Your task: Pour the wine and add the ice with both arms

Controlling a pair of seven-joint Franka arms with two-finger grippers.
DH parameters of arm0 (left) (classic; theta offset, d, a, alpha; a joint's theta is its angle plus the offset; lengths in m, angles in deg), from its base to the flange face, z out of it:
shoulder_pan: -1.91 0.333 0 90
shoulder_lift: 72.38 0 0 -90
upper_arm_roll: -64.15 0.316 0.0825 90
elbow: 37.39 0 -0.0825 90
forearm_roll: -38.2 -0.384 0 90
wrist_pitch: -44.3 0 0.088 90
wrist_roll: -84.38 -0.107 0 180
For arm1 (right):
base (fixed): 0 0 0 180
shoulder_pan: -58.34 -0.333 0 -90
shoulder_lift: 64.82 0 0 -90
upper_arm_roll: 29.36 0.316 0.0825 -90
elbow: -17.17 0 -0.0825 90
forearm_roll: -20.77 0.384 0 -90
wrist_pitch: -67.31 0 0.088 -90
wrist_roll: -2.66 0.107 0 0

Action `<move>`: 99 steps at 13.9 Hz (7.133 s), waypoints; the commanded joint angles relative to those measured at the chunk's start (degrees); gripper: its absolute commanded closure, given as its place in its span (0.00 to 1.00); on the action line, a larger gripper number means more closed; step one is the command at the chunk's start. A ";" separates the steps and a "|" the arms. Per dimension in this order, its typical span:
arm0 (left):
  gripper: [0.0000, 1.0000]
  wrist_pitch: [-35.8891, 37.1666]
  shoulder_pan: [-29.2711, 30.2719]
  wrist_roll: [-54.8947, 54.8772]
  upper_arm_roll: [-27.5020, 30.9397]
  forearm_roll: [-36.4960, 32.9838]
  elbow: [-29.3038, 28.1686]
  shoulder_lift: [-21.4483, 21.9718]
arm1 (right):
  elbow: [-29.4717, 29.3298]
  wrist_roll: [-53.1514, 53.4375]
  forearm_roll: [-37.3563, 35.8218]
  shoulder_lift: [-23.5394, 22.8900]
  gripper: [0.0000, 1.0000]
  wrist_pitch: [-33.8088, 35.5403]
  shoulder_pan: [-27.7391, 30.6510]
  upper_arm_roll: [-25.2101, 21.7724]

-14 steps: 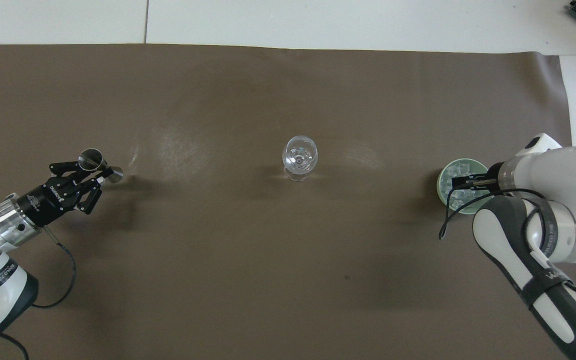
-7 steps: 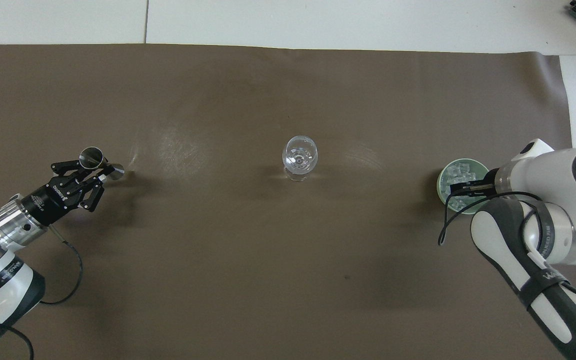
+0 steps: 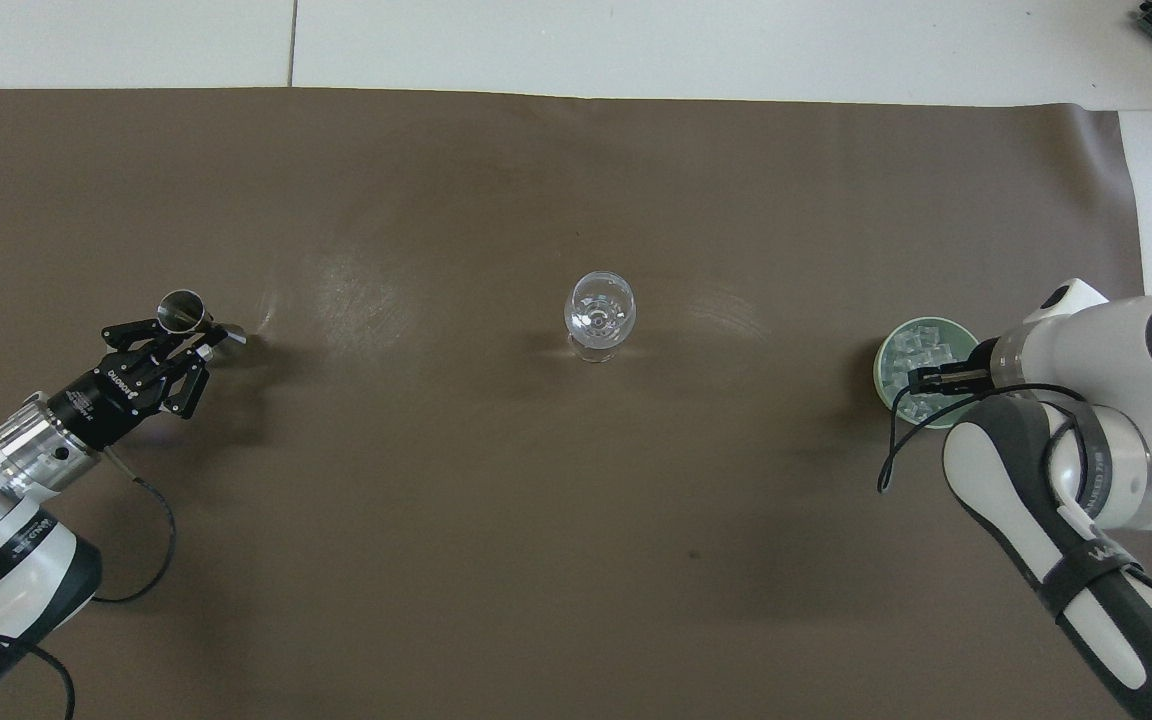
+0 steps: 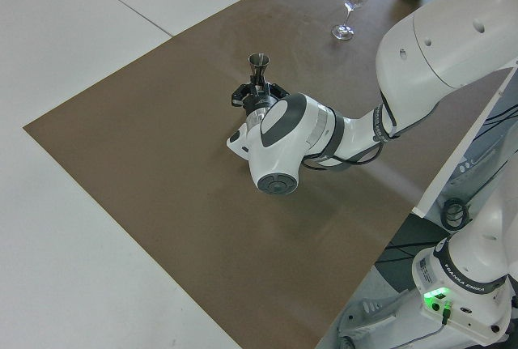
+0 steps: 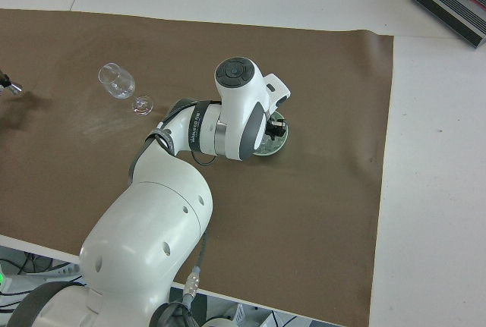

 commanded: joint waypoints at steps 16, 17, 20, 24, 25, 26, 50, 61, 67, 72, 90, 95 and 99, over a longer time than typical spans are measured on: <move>0.86 -6.15 -1.92 -0.54 -0.18 2.34 -0.55 -1.21 | 0.47 -1.03 -0.59 1.18 0.52 0.26 0.73 0.27; 0.60 -6.33 -1.92 -0.45 -0.09 2.34 -0.55 -1.29 | 0.47 -1.12 -0.59 1.18 0.54 0.35 0.73 0.27; 0.32 -6.50 -2.01 -0.36 -0.09 2.34 -0.55 -1.29 | 0.47 -1.03 -0.67 1.18 0.76 0.35 0.73 0.18; 0.25 -6.86 -2.36 -0.36 -0.09 2.25 -0.37 -1.38 | -0.05 -0.59 -0.67 1.09 0.96 0.78 0.82 0.18; 0.17 -6.86 -2.36 -0.36 -0.09 2.25 -0.37 -1.38 | -1.01 -0.33 -0.59 1.00 1.00 2.09 0.73 0.27; 0.05 -6.94 -2.45 -0.27 -0.09 2.25 -0.37 -1.38 | -2.50 0.02 -0.59 1.00 1.00 3.93 0.82 0.27; 0.00 -14.05 -1.66 -0.19 0.44 -15.66 -1.87 6.79 | -21.06 56.08 12.95 -0.40 1.00 -4.64 -0.50 29.35; 0.00 -17.40 0.18 0.08 0.70 -32.62 -0.55 13.81 | -20.54 57.42 12.25 -3.74 1.00 -7.56 -1.73 30.85; 0.00 -16.52 2.82 -0.01 0.79 -45.71 1.21 18.12 | -20.54 58.30 12.07 -4.44 1.00 -11.33 -1.82 30.94; 0.00 -16.35 2.82 -0.10 0.79 -56.61 5.86 19.18 | -20.62 58.82 11.98 -6.20 0.89 -12.05 -2.43 31.47; 0.00 11.14 -14.13 -4.12 4.22 -98.01 43.56 14.35 | -22.91 58.48 2.34 -2.52 0.00 -6.53 -1.56 27.71; 0.00 17.65 -17.48 -19.84 6.15 -99.17 47.43 14.18 | -22.82 51.21 -1.47 1.96 0.00 4.36 -1.47 21.03; 0.00 21.53 -14.51 -29.71 1.78 -99.35 48.58 13.56 | -22.91 38.82 -1.38 5.30 0.00 13.86 -1.47 14.70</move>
